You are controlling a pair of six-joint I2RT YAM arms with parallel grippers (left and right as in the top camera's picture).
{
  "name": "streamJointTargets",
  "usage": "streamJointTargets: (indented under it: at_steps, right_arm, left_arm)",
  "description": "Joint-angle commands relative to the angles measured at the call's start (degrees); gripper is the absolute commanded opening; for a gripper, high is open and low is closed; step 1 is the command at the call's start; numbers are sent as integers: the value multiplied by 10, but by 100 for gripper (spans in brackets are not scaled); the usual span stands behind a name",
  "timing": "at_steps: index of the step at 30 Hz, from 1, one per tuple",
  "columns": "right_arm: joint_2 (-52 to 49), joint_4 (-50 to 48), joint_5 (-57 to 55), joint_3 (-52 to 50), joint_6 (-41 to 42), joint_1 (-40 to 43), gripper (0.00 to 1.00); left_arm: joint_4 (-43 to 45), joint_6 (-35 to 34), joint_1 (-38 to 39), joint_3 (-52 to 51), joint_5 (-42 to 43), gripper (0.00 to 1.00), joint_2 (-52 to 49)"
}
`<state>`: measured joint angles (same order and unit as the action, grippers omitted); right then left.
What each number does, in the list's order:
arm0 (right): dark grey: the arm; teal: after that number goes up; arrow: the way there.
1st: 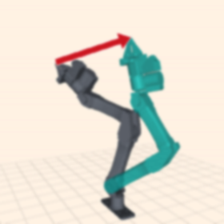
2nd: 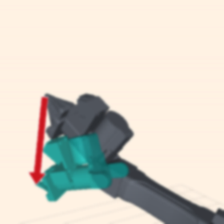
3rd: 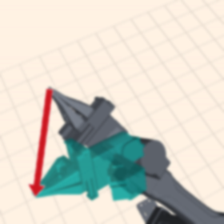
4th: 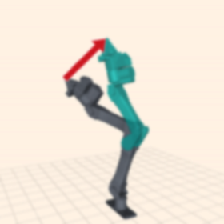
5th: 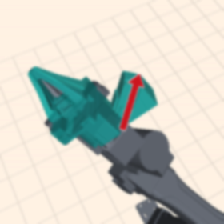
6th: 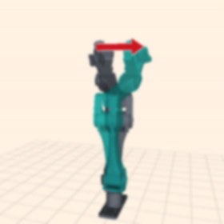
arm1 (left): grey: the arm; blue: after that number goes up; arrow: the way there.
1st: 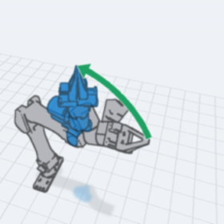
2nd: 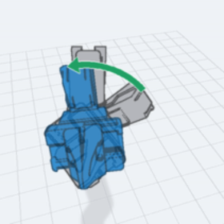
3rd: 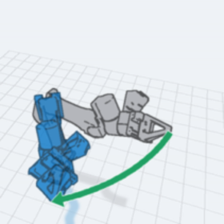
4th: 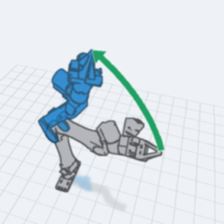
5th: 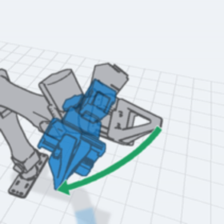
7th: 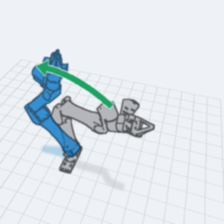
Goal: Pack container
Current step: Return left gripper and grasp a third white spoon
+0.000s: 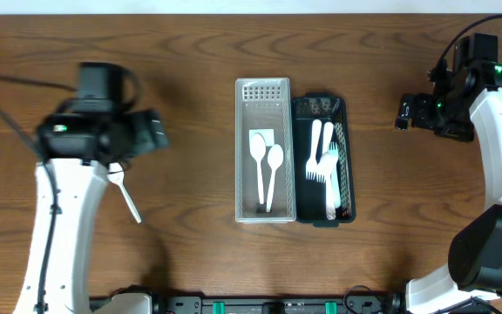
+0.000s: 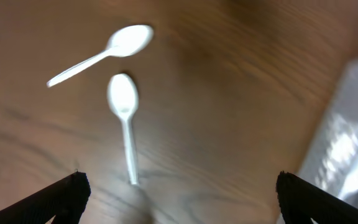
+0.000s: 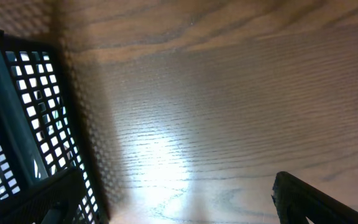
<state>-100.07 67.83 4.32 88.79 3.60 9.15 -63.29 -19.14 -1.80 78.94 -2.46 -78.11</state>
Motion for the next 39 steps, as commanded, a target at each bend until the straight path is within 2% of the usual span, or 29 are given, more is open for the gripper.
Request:
streamJointTargets:
  at_steps: [1,8,18,27,39]
  right_arm:
    - [-1,-1,2,-3,-9,-4,99]
    - [-1,9,2,-3,-7,-4,99]
    - [-1,39,2,-3,-7,-4,99]
    - [-1,53,2,-3,-7,-4,99]
    - [-1,52,4,-3,-7,-5,99]
  left_arm:
    - [-1,-49,-55,-28,21,98,-6]
    - [63,-52,-117,-119,21,98,-34]
    - [160,-40,-134,-223,21,98,-92]
    - [200,-1,-134,-235,20,98,-156]
    - [223,0,-134,-235,20,98,-242]
